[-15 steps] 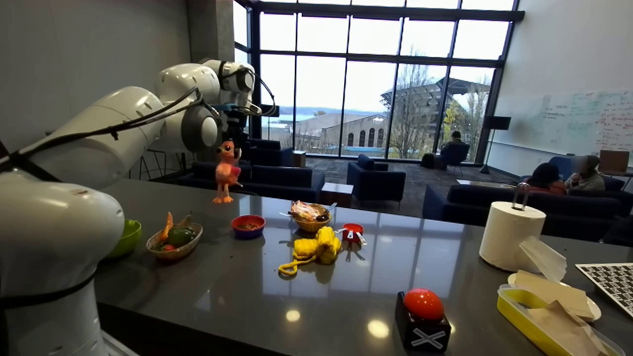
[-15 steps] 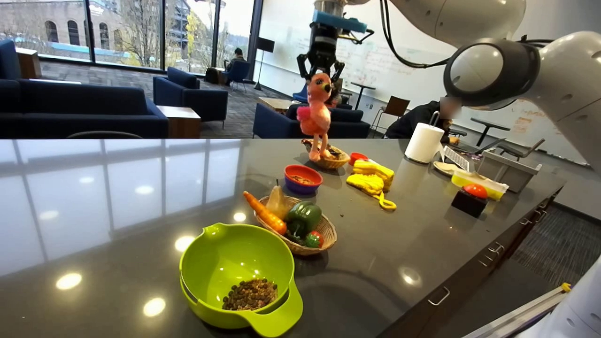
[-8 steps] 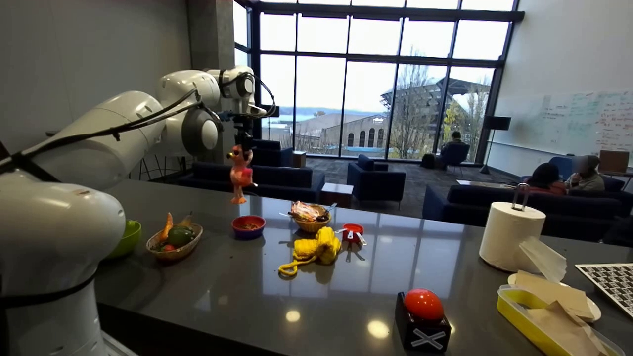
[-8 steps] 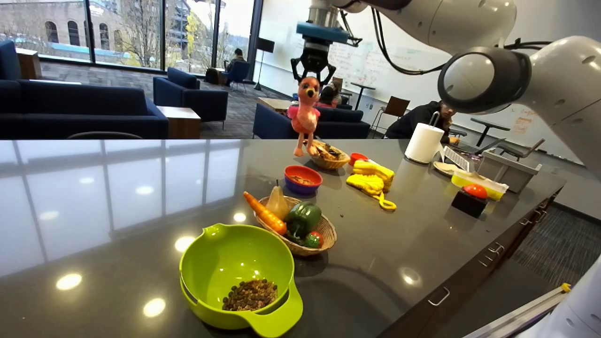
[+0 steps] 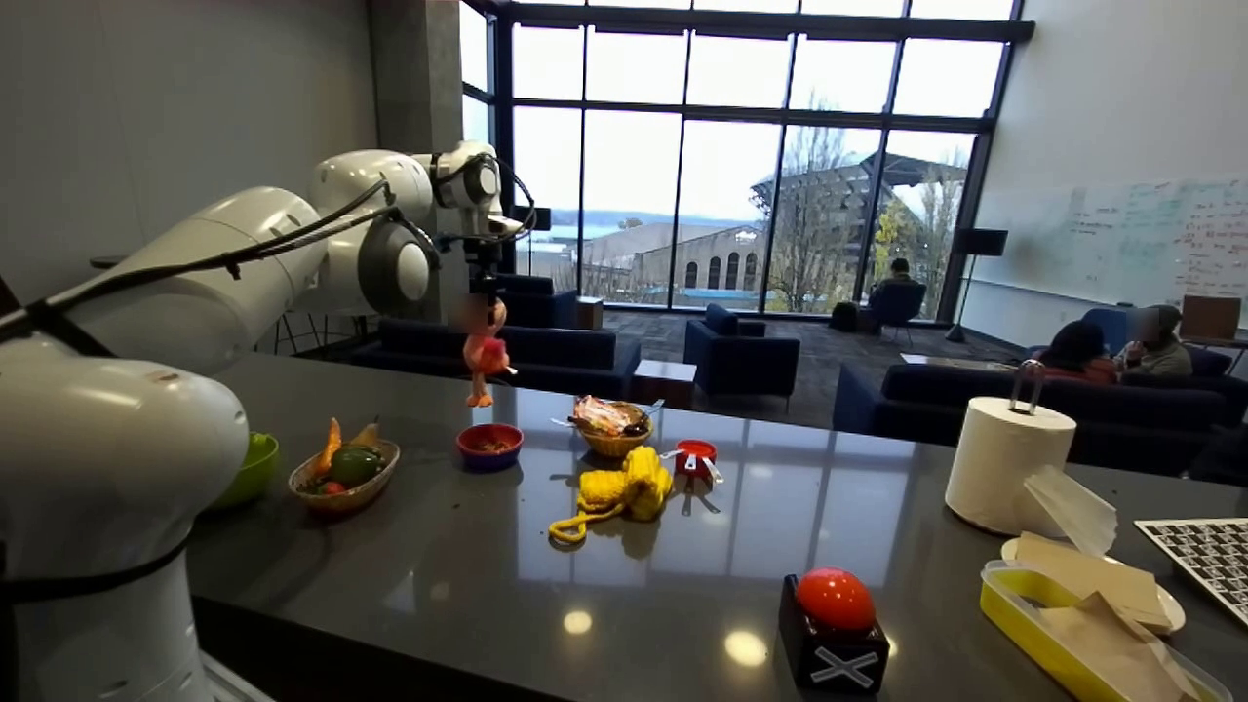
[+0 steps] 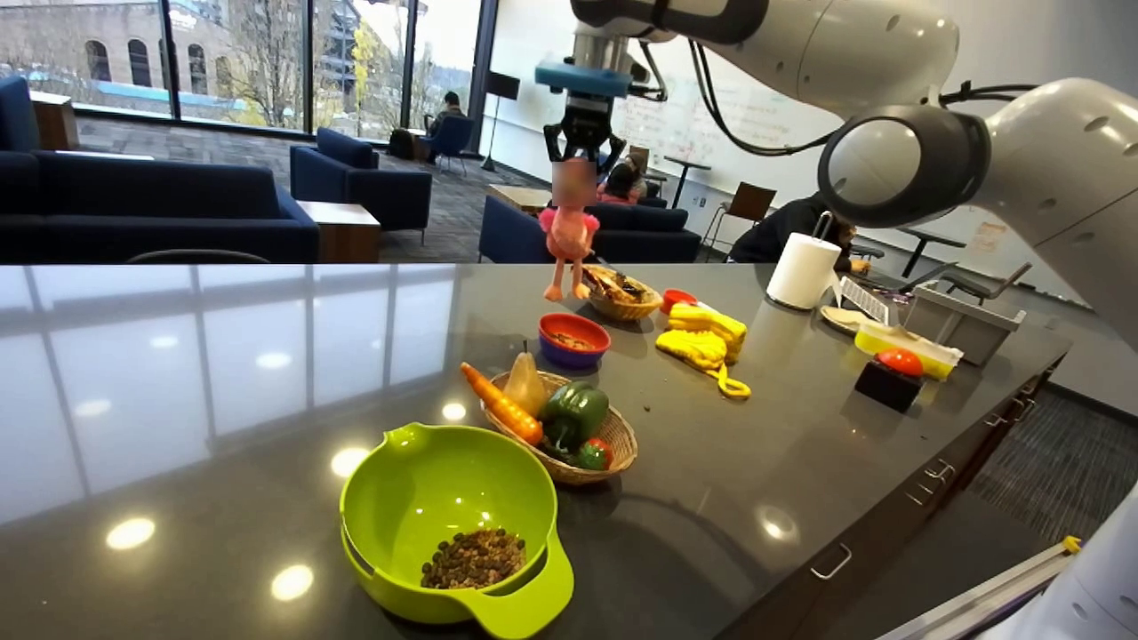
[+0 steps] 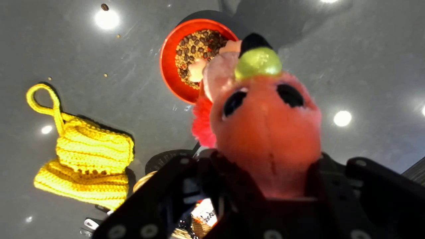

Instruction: Move the toy to the right and put it on the yellow cloth.

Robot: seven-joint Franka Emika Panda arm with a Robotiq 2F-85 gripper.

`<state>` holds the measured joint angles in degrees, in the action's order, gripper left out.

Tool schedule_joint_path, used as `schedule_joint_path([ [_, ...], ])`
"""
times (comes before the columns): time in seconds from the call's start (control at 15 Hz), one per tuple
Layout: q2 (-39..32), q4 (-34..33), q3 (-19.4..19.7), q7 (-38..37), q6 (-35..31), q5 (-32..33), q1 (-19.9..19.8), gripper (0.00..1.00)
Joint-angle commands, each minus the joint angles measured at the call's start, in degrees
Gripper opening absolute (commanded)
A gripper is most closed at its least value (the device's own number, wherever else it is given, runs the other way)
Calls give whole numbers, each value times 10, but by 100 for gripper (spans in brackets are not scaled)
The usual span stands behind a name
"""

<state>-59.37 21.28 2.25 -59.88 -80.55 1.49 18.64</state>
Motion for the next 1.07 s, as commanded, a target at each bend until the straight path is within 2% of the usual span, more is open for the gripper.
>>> schedule_joint_path([
  [0.0,0,-2,-4,-28,2,-2,-1,16],
  [0.2,-3,-5,-8,-27,-5,-4,-3,16],
  [0.47,-5,-8,-13,24,-46,-3,-8,16],
  [0.73,-1,-1,-21,161,-69,-4,-18,16],
  [1.0,8,8,-42,296,-43,-26,-39,16],
])
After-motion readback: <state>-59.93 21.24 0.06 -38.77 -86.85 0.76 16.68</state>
